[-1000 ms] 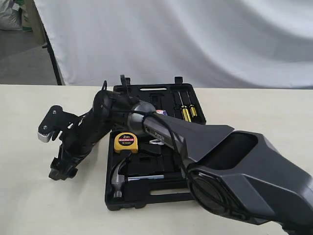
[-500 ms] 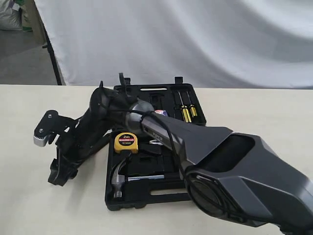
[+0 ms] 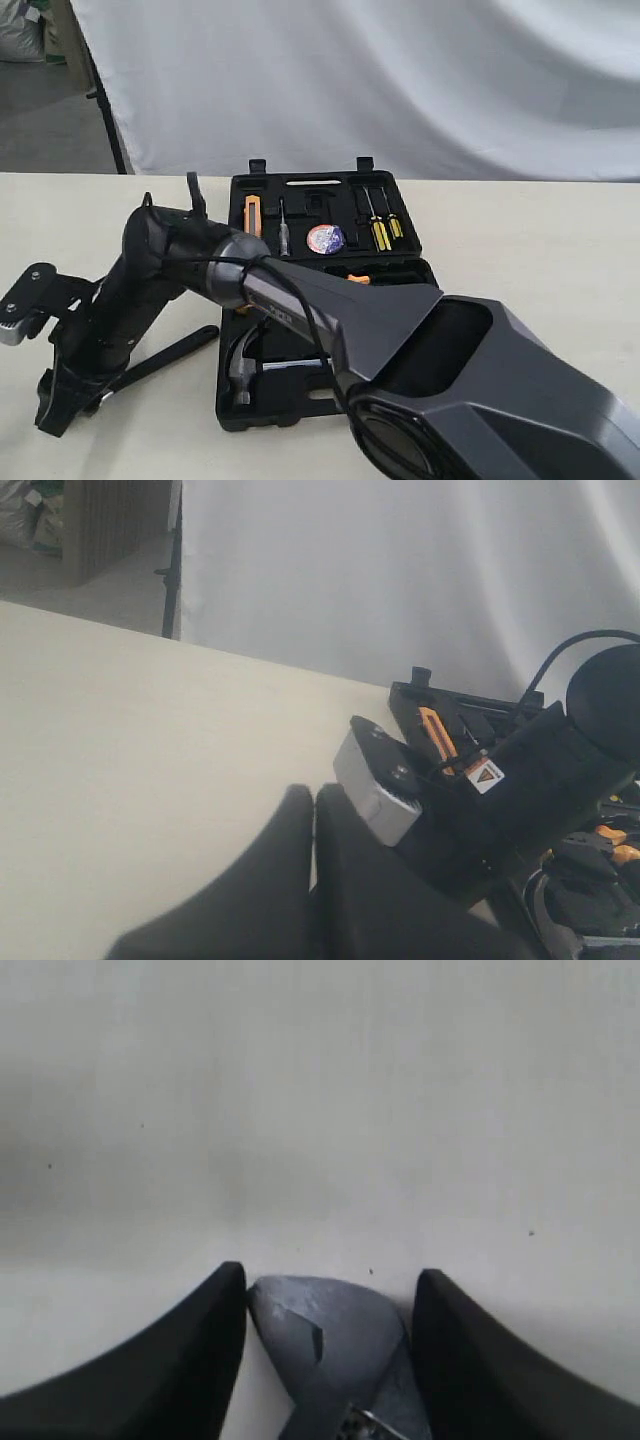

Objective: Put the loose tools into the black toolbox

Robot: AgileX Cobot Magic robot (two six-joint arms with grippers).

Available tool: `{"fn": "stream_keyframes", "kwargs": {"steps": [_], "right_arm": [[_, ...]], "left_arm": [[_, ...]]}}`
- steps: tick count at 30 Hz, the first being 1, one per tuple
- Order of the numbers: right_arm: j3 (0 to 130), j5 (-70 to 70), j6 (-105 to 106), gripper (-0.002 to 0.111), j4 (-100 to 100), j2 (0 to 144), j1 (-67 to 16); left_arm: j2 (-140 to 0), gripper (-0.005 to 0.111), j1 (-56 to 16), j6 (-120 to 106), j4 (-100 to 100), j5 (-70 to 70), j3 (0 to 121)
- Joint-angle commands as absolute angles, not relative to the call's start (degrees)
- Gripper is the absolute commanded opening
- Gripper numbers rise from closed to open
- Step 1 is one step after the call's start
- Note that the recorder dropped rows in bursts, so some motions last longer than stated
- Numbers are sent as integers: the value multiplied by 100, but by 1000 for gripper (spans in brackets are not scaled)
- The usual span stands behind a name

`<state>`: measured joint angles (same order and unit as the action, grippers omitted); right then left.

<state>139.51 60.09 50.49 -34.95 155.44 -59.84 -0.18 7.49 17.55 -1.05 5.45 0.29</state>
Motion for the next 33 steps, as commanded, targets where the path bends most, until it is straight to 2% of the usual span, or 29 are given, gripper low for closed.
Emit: {"fn": "stream_keyframes", "kwargs": {"steps": [1, 3, 9, 12, 23, 33], "right_arm": [[13916, 5916, 4455, 0, -3031, 15591, -6079], [13916, 5736, 4269, 3, -2585, 15591, -6145], [13916, 5615, 3758, 38, -1634, 15591, -6359], [13916, 5788, 3722, 49, -1781, 15555, -6359], [13916, 5849, 3632, 52, -2089, 14749, -6308], [13916, 5898, 2708, 52, -1462, 15036, -6295]], "left_arm": [[0, 1, 894, 1782, -130, 503, 44], [0, 1, 894, 1782, -130, 503, 44], [0, 1, 894, 1782, -130, 503, 44], [0, 1, 894, 1782, -130, 503, 44], [0, 1, 894, 1782, -130, 503, 44], [0, 1, 894, 1782, -130, 503, 44]]}}
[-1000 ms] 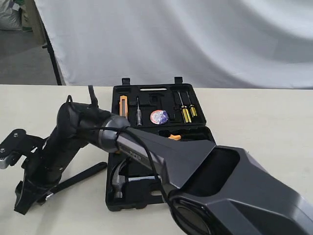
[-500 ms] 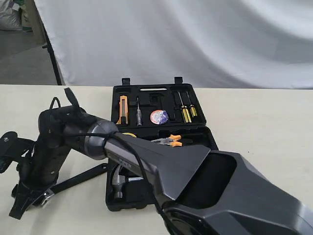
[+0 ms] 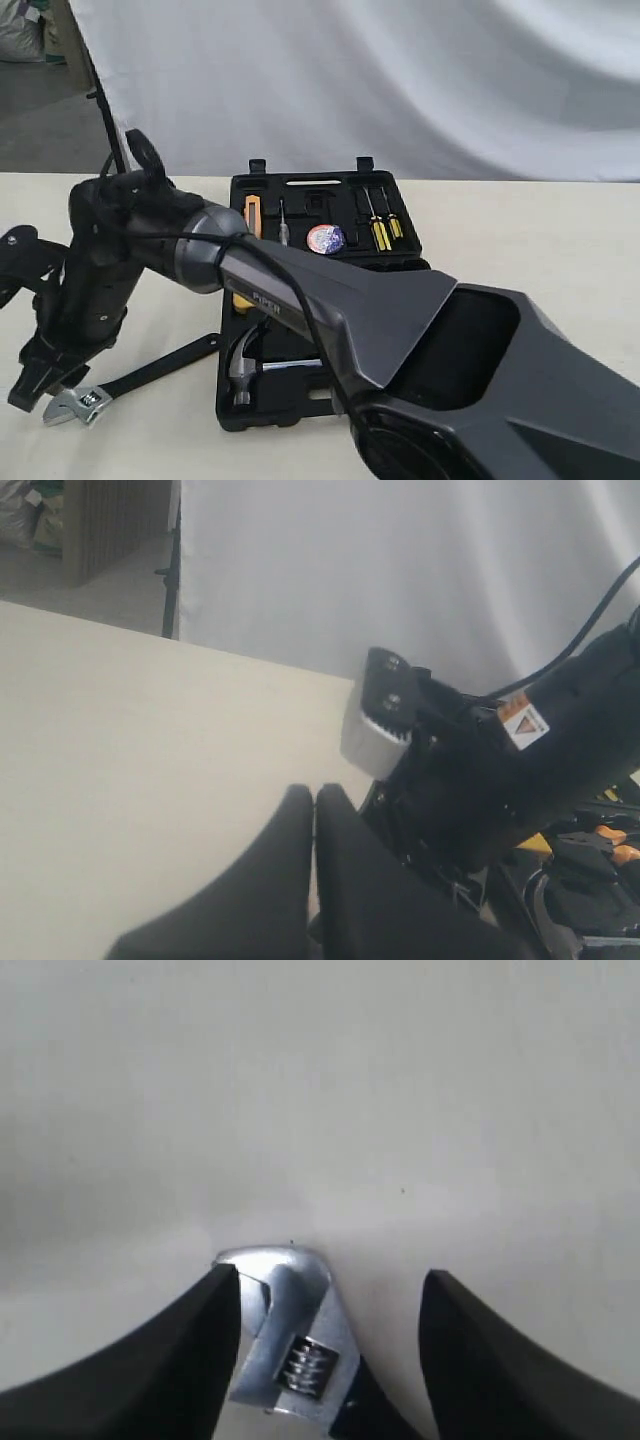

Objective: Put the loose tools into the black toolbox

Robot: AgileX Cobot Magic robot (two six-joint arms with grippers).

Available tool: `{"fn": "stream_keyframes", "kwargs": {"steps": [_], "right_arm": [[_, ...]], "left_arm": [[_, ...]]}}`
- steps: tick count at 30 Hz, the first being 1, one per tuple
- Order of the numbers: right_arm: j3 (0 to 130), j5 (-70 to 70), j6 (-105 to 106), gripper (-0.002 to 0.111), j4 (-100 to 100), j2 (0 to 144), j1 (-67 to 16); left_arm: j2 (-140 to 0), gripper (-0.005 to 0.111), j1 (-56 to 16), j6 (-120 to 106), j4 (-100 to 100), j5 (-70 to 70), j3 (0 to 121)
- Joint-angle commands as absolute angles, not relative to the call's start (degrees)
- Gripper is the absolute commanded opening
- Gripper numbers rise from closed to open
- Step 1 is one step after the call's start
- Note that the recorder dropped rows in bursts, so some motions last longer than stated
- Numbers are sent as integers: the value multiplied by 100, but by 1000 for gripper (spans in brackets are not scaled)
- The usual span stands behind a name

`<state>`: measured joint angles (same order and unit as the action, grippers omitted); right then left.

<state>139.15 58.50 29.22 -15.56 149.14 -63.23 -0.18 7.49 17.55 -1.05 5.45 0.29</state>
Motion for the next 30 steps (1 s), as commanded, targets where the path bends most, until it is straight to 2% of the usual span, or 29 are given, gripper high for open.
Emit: {"fn": "stream_keyframes", "kwargs": {"steps": [1, 8, 20, 23, 30], "right_arm": [[13916, 5898, 2636, 54, -1476, 15068, -6295], [13916, 5996, 2563, 76, -1499, 15094, -6308], [13916, 6133, 2998, 74, -1527, 15375, -6330], [13916, 6133, 3114, 59, -1527, 15445, -6356], [13916, 6133, 3114, 1, -1527, 15459, -6477]], "left_arm": [[0, 1, 894, 1782, -130, 503, 44], [0, 1, 894, 1782, -130, 503, 44], [0, 1, 894, 1782, -130, 503, 44], [0, 1, 894, 1782, -130, 503, 44], [0, 1, 894, 1782, -130, 503, 44]]}}
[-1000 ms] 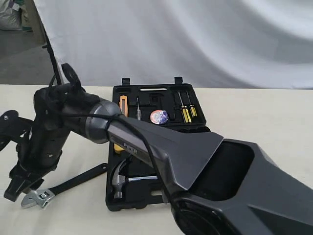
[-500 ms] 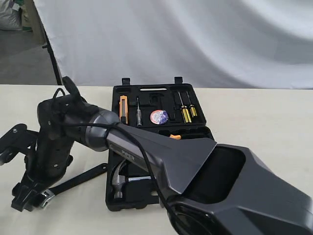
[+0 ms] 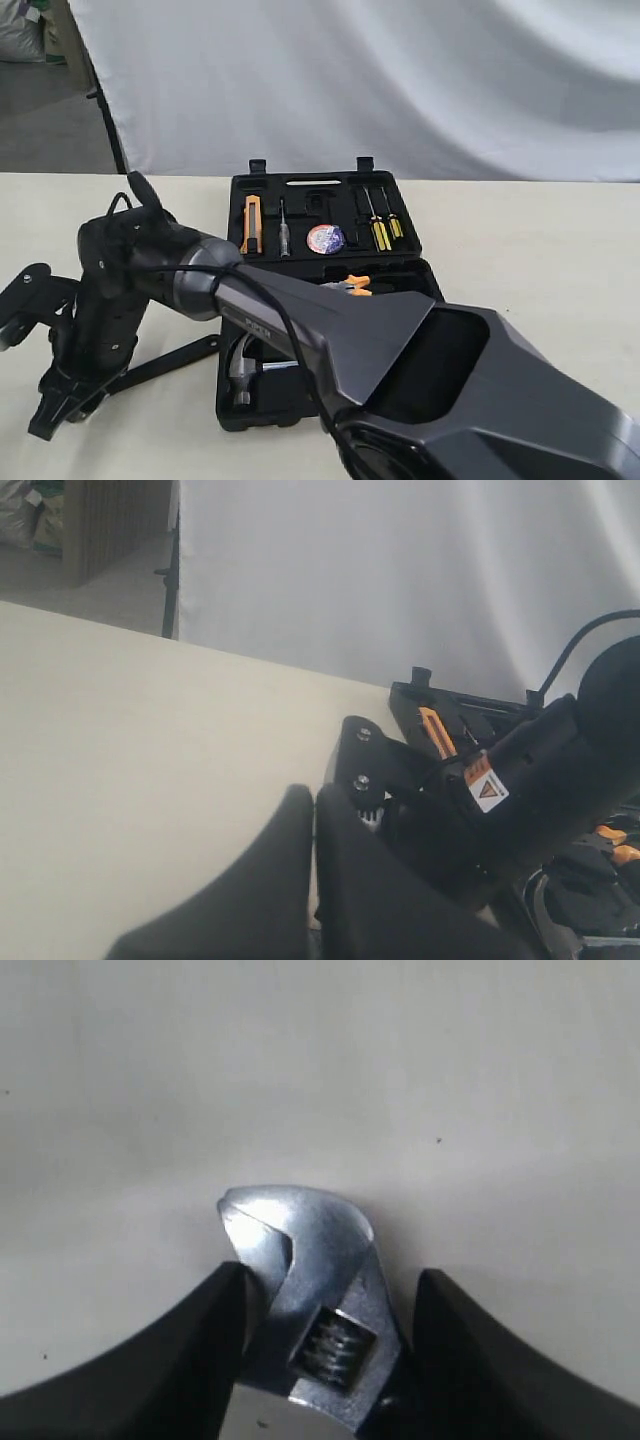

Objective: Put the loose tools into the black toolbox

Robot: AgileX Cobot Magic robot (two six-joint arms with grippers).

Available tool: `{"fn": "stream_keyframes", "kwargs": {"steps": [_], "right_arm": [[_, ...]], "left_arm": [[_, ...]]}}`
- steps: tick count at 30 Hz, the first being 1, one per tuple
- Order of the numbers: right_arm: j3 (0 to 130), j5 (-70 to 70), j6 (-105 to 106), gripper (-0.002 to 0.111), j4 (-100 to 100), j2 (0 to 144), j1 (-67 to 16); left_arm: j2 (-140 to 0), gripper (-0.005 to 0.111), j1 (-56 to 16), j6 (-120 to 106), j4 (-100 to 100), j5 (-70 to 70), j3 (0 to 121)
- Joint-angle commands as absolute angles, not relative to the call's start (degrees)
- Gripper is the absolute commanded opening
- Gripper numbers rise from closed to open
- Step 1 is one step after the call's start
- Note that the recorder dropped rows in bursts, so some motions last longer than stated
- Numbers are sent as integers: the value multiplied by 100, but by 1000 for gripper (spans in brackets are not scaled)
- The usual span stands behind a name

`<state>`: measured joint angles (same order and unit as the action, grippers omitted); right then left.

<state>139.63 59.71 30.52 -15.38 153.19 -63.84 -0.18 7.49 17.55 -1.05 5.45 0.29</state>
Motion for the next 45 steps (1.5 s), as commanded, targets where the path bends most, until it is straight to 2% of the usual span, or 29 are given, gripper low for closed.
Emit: {"fn": "stream_keyframes", "kwargs": {"steps": [1, 30, 38, 42, 45], "right_arm": [[13916, 6133, 3090, 0, -1527, 15459, -6494], [13916, 6235, 2446, 0, -1296, 14433, -6577], [13916, 6537, 1776, 0, -1202, 14569, -6542], [13916, 5917, 240, 0, 357, 14825, -6815], [13916, 5852, 0, 0, 954, 14961, -7013]], "left_arm": [[0, 1, 894, 1782, -130, 503, 44], [0, 1, 894, 1782, -130, 503, 44], [0, 1, 894, 1782, -130, 503, 44], [0, 1, 894, 1782, -130, 503, 44], [0, 1, 894, 1782, -130, 503, 44]]}}
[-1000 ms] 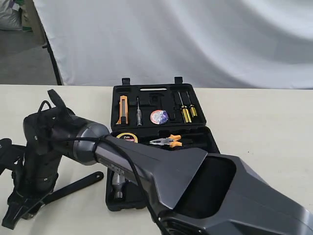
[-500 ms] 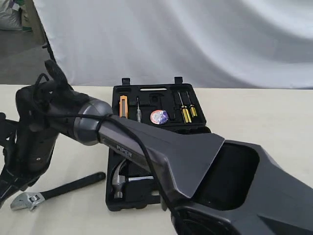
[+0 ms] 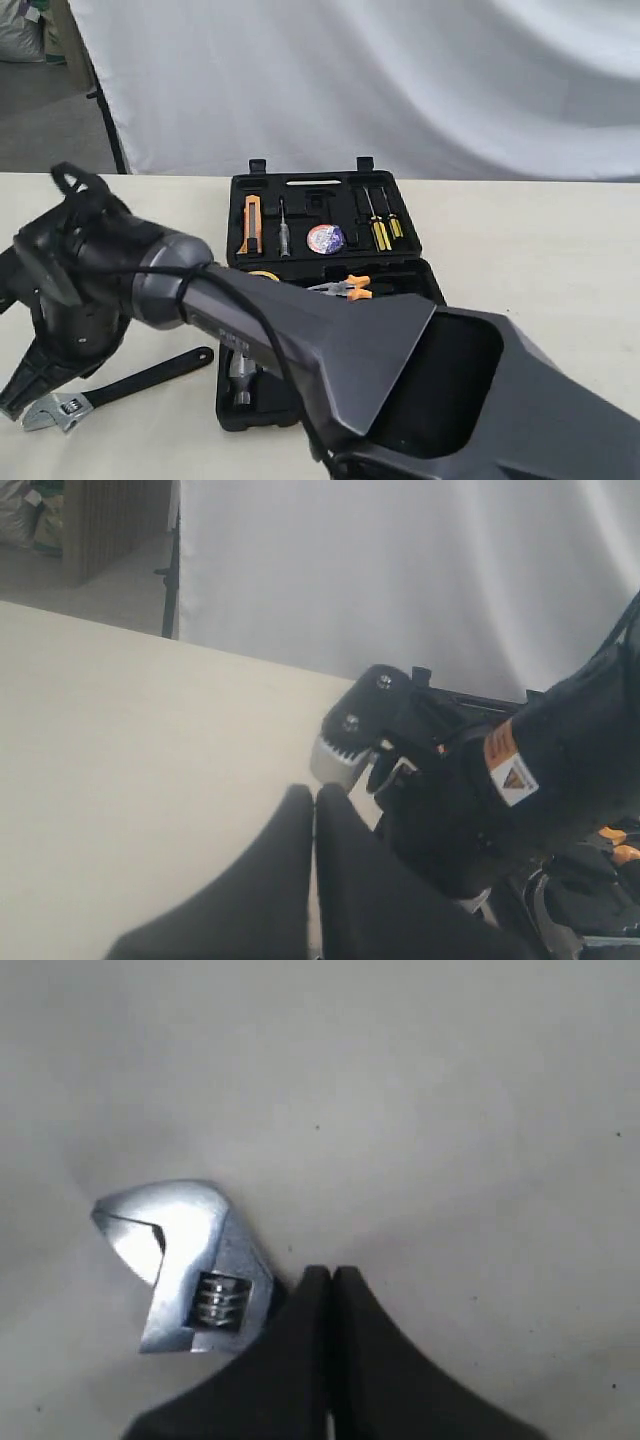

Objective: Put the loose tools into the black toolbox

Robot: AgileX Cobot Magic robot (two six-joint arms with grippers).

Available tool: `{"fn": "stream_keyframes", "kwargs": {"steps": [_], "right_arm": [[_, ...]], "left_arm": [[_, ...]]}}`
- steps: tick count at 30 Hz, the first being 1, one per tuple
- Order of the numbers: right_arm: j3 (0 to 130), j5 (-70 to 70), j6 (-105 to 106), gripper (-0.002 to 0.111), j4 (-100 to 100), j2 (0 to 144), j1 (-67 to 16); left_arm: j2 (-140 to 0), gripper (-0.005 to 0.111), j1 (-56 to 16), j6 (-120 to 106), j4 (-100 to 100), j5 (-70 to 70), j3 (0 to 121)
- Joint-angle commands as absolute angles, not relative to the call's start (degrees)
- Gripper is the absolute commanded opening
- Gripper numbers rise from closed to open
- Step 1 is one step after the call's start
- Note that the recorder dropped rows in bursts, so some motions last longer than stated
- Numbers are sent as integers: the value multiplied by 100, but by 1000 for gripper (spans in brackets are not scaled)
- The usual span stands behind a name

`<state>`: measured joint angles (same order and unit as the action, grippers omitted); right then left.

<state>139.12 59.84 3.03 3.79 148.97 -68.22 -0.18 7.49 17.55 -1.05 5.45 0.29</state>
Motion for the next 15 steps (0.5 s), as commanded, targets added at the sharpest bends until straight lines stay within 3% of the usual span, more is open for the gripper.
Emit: {"fn": "stream_keyframes", "kwargs": {"steps": [1, 7, 15], "right_arm": [[13916, 5853, 31, 0, 1125, 14975, -7042], [13916, 6352, 959, 0, 2306, 14962, -6986], [13916, 6807, 2991, 0, -1075, 14911, -6216]], "left_arm": [[0, 1, 894, 1782, -130, 503, 44], [0, 1, 894, 1782, -130, 503, 44], [0, 1, 894, 1782, -130, 503, 44]]}}
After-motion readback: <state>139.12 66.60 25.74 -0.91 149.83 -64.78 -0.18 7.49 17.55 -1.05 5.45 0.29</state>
